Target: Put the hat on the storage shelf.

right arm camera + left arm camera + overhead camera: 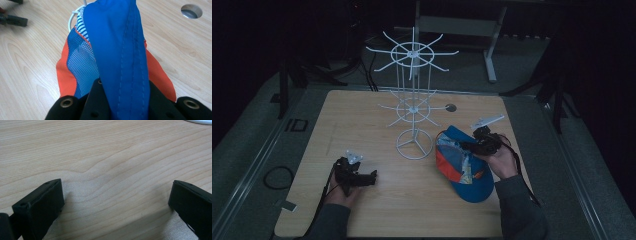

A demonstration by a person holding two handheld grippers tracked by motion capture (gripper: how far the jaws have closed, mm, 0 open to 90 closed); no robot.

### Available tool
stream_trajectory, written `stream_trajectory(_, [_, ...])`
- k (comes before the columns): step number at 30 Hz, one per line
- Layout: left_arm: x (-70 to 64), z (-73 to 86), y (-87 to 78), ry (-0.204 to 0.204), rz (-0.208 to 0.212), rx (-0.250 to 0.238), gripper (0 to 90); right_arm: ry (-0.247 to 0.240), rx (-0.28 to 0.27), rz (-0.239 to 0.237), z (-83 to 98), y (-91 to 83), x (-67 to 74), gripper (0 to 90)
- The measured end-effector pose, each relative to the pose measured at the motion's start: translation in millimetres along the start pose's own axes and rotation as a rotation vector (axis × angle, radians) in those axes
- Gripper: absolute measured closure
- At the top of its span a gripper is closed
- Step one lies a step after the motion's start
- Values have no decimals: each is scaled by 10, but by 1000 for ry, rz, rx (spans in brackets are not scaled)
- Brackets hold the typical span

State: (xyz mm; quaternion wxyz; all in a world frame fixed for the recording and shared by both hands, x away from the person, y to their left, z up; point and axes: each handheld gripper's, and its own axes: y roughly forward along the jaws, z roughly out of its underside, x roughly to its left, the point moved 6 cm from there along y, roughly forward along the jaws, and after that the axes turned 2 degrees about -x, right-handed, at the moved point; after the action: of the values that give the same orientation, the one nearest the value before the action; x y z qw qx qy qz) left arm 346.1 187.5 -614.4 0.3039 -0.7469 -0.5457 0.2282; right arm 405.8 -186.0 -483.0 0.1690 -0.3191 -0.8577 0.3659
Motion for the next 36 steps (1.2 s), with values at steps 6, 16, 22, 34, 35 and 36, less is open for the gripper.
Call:
stream_trajectory(6, [1,0,0,0,0,0,1,5,-37,-13,-30,-81,21,878])
stream_trajectory(16, [1,-1,0,0,0,0,1,9,-94,-28,-86,-196,44,878])
stream_trajectory(22, [1,0,-1,1,0,2,0,8,-125,-29,-119,-277,57,878])
stream_trajectory(34, [0,0,-1,0,0,1,0,6,-172,-38,-174,-417,72,878])
stream_trajectory(35, [1,0,-1,1,0,2,0,5,-176,-39,-177,-424,72,878])
stream_trajectory(36, [0,0,-1,0,1,2,0,6,-181,-38,-179,-431,71,878])
